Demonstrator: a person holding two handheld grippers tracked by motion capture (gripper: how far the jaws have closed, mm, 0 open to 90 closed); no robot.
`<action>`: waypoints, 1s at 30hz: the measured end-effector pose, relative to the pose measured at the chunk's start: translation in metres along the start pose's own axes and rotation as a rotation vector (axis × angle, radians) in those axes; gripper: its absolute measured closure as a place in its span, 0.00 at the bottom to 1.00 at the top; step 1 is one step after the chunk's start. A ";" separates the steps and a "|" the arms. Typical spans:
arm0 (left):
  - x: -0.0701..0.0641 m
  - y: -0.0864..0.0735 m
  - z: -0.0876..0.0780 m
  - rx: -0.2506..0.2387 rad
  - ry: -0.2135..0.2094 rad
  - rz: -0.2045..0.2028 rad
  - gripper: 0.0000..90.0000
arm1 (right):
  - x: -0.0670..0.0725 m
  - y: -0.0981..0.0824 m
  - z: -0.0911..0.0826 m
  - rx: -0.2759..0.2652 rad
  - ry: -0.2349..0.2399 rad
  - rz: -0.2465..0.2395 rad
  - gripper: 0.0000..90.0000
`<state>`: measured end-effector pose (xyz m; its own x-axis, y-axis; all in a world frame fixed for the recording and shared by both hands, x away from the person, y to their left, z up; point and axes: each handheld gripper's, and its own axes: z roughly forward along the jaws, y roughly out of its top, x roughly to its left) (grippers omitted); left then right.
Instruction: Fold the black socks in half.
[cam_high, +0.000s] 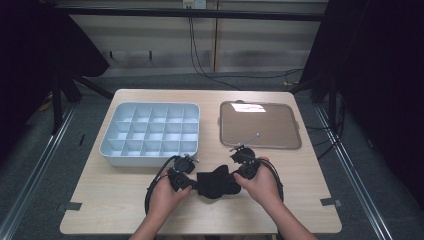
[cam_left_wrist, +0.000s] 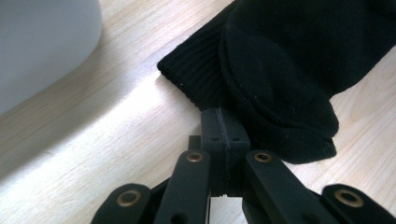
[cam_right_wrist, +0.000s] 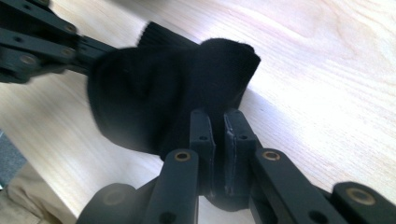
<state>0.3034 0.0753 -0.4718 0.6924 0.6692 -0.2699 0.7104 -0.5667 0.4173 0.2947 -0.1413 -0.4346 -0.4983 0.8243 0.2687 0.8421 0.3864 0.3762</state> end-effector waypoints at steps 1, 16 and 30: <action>0.000 0.001 0.000 0.004 -0.003 0.010 1.00 | 0.002 0.001 -0.001 -0.004 0.002 -0.007 0.93; -0.006 0.002 0.003 -0.019 -0.014 -0.003 1.00 | 0.027 0.010 0.002 -0.011 0.064 -0.031 0.93; -0.001 -0.001 0.002 -0.037 -0.029 -0.019 0.91 | 0.036 0.012 0.023 0.006 0.087 -0.050 0.92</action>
<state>0.3020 0.0743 -0.4740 0.6823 0.6653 -0.3030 0.7188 -0.5351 0.4438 0.2916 -0.0978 -0.4407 -0.5557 0.7649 0.3258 0.8167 0.4290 0.3859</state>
